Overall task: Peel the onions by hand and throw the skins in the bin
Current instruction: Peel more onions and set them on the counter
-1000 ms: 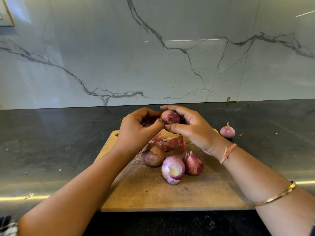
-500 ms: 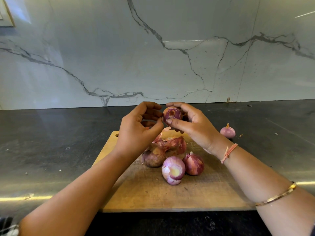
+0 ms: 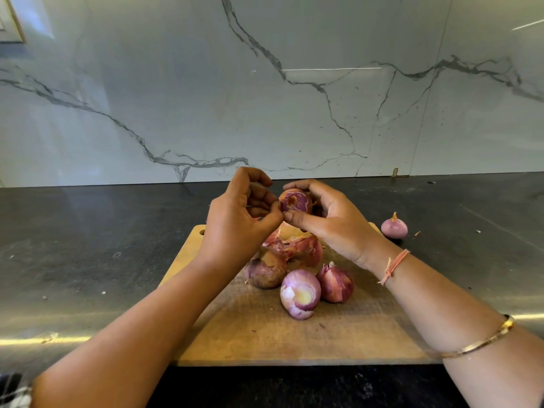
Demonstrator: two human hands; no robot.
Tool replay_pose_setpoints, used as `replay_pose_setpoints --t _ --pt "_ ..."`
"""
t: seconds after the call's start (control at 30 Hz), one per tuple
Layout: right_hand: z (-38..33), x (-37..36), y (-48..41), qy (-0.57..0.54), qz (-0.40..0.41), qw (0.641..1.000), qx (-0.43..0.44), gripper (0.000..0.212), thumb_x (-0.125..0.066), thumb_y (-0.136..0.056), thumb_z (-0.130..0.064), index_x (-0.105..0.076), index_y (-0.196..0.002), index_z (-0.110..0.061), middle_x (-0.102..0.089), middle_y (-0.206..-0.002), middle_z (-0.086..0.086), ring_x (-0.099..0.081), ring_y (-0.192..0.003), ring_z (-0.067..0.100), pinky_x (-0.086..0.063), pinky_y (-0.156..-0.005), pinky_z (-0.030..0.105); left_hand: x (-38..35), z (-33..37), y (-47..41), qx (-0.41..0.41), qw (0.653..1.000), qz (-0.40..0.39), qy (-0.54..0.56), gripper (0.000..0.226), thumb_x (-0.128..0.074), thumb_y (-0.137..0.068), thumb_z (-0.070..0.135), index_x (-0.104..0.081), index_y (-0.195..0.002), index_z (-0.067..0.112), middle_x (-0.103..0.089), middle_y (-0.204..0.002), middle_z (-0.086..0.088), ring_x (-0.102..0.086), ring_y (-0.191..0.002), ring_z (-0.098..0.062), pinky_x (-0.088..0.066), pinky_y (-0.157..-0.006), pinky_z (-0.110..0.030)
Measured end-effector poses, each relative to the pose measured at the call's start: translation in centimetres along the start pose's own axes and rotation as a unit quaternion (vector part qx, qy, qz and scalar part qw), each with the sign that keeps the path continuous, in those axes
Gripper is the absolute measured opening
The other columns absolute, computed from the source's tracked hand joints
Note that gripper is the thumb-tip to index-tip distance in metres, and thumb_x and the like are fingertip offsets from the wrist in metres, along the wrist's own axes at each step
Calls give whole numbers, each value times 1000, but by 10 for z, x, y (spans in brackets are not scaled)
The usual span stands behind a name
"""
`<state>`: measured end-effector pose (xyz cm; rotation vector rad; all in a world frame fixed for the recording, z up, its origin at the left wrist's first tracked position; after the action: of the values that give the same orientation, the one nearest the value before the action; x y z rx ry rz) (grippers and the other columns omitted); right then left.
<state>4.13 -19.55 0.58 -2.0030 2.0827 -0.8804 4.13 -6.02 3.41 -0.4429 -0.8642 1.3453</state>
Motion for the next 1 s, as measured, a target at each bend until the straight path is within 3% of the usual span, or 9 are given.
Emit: replay_pose_setpoints --t 0.13,0.23,0.33,0.47,0.63,0.7,0.77,0.93,1.0 --pt "0 -2 1 -33 -14 999 -13 32 -71 -83 -16 -59 -111 -26 -66 -105 2 -63 -94 15 -50 -79 24 1 -2 -1 8 1000 1 -2 35 -71 -81 8 -45 -94 27 -63 -75 8 -62 -65 0 -49 -61 -10" --pt "3 -1 2 -105 -10 993 -53 37 -70 -72 -20 -52 -105 -21 -63 -92 6 -58 -78 16 -47 -61 19 3 -6 -2 16 1000 8 -9 30 -69 -82 7 -47 -95 23 -62 -75 7 -60 -62 0 -48 -59 -10" --pt "8 3 1 -160 10 983 -87 30 -64 -68 -23 -53 -96 -18 -58 -91 10 -52 -74 20 -41 -51 18 0 -3 -2 -3 1000 -8 -28 25 -67 -82 4 -52 -92 21 -61 -77 10 -58 -67 2 -45 -62 -9" --pt "9 1 0 -195 5 975 -103 20 -56 -73 -26 -57 -89 -15 -57 -91 15 -47 -72 21 -33 -50 20 -16 9 3 -67 994 -87 -25 29 -70 -84 11 -52 -103 24 -63 -87 9 -61 -80 -3 -48 -69 -11" --pt "10 -5 4 -217 -10 969 -121 20 -49 -75 -30 -59 -84 -16 -59 -72 1 -44 -59 9 -31 -48 19 -22 19 6 -151 979 -116 -65 34 -68 -84 26 -52 -113 27 -57 -87 17 -57 -82 0 -46 -71 -9" --pt "10 -8 5 -235 -15 963 -132 16 -50 -84 -28 -59 -86 -15 -61 -70 -1 -44 -58 9 -30 -48 19 -25 22 8 -180 972 -125 -82 34 -62 -86 33 -52 -117 26 -57 -92 17 -58 -86 -1 -47 -73 -11" --pt "9 -8 6 -246 -11 959 -140 22 -42 -95 -23 -59 -85 -14 -63 -67 -2 -43 -59 10 -29 -48 19 -26 23 9 -201 966 -128 -103 33 -54 -88 37 -47 -119 28 -55 -100 17 -58 -90 -3 -48 -75 -16" --pt "7 -8 6 -246 -2 959 -142 26 -39 -97 -21 -59 -80 -16 -59 -69 1 -41 -58 10 -28 -48 21 -26 25 9 -225 959 -127 -114 29 -49 -91 37 -45 -118 26 -50 -105 22 -58 -92 -7 -50 -75 -27" --pt "7 -8 6 -243 2 960 -139 27 -44 -95 -23 -62 -76 -18 -58 -70 2 -41 -58 10 -28 -49 21 -28 25 10 -237 954 -127 -132 25 -47 -92 35 -45 -115 25 -58 -104 10 -59 -91 -12 -52 -72 -34"
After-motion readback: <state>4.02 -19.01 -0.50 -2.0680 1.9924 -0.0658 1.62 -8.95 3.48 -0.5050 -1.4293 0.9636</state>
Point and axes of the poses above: each hand's wrist, its own y-axis away from the middle knuckle, its own x-axis out of the back of the hand, z = x × y, the point moved 10 cm from there along -y, towards the middle knuckle
